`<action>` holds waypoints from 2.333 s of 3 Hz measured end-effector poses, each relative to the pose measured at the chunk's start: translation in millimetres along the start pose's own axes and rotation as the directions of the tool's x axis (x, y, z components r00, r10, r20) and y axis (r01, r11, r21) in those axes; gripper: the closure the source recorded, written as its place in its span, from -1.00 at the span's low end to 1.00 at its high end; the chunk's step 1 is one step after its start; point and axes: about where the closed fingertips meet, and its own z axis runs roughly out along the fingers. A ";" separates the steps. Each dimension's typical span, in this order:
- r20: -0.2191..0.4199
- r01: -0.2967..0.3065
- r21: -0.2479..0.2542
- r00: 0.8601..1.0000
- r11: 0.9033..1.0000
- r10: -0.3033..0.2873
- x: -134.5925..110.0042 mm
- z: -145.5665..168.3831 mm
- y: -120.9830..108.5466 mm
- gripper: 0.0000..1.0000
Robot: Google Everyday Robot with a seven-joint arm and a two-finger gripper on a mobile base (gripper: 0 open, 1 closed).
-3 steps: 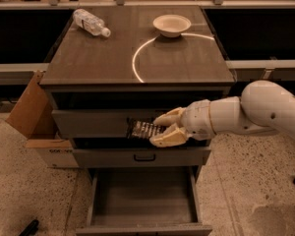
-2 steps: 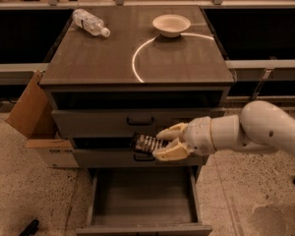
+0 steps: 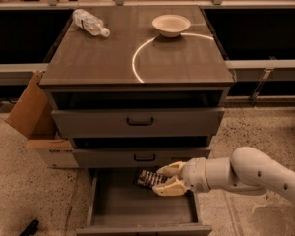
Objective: Place rxbar chocolate into bottom drawer
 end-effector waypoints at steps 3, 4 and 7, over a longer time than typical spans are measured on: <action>0.022 -0.068 -0.005 0.997 0.998 0.068 68.8 49.5 -26.5 1.00; 0.013 -0.098 -0.007 0.995 0.995 0.098 108.2 78.5 -39.8 1.00; -0.020 -0.158 -0.011 0.987 0.987 0.158 161.6 120.3 -54.8 1.00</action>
Offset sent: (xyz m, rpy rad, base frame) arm 0.0174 0.0016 -0.0949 0.0598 0.0661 -0.0521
